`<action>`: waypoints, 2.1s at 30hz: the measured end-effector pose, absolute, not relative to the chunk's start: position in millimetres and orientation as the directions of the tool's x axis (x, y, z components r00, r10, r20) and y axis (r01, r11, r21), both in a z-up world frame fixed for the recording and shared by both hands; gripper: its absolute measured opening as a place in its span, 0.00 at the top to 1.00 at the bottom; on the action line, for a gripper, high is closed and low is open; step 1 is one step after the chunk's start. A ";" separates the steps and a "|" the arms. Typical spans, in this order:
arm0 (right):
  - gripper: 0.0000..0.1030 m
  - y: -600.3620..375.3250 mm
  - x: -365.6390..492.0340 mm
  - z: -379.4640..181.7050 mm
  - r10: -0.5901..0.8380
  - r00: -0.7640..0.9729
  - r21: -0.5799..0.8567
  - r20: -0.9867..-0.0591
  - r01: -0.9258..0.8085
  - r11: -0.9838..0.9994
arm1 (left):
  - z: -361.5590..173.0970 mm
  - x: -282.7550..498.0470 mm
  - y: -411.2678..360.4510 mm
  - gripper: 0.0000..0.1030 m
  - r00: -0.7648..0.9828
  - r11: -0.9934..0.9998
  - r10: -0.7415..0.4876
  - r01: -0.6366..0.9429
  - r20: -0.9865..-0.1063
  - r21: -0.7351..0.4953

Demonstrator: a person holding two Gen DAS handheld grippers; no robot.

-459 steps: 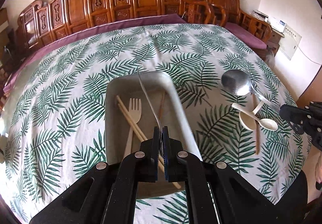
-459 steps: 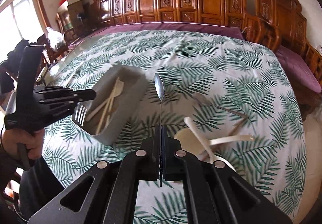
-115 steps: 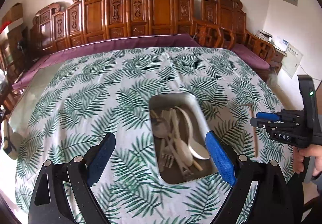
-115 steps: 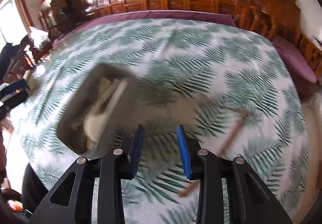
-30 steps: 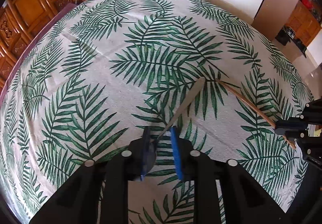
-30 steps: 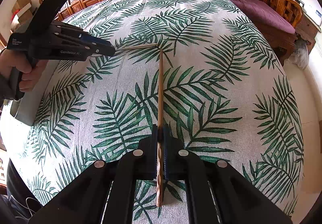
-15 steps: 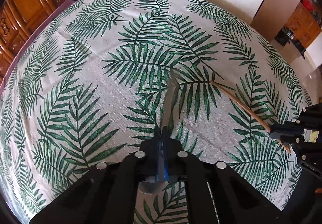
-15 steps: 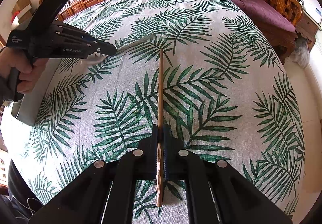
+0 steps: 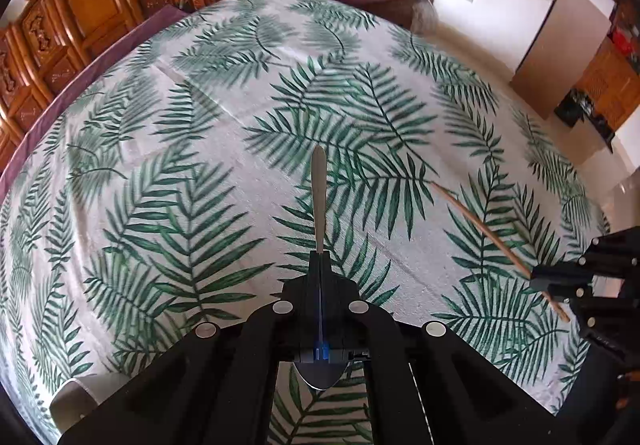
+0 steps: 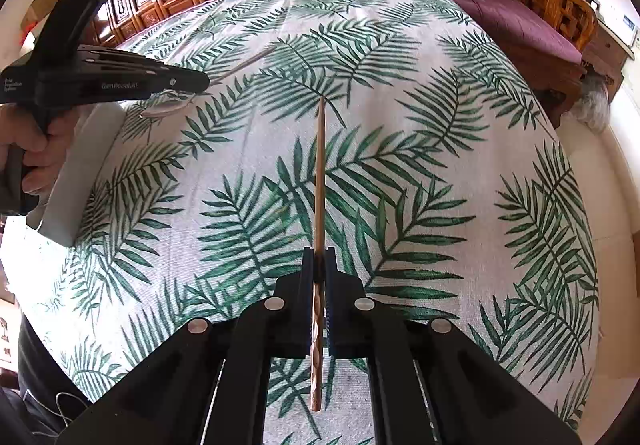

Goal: Organize utensils
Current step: 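Carry the steel spoon and wooden chopstick over the grey tray with both tools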

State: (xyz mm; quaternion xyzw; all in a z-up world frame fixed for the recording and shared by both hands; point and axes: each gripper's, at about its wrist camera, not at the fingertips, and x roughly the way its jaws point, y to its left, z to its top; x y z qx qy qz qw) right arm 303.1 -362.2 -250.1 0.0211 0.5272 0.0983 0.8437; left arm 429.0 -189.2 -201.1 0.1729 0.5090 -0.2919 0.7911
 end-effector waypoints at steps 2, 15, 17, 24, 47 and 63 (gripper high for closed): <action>0.94 -359.3 304.1 -245.1 0.191 0.432 0.138 -0.881 -0.150 0.979 | -192.3 428.0 -181.7 1.00 0.332 0.787 -0.289 0.617 -0.898 -0.025; 0.94 -309.2 310.4 -206.1 0.240 0.484 0.142 -0.842 -0.230 0.963 | -134.4 398.4 -93.6 1.00 0.455 0.885 -0.272 0.464 -0.848 -0.035; 0.94 -297.1 311.4 -200.5 0.249 0.488 0.142 -0.836 -0.246 0.959 | -128.3 391.4 -80.5 1.00 0.469 0.894 -0.268 0.446 -0.842 -0.037; 0.94 -258.2 313.7 -186.3 0.279 0.494 0.139 -0.824 -0.301 0.943 | -117.3 366.1 -35.9 1.00 0.505 0.922 -0.241 0.386 -0.829 -0.033; 0.94 -162.0 305.3 -171.2 0.324 0.449 0.104 -0.833 -0.449 0.888 | -155.8 318.3 48.9 1.00 0.498 0.973 -0.196 0.206 -0.845 -0.105; 0.94 -113.2 308.6 -165.5 0.355 0.424 0.105 -0.833 -0.509 0.855 | -129.8 287.6 82.5 0.87 0.603 0.989 -0.143 0.124 -0.785 -0.085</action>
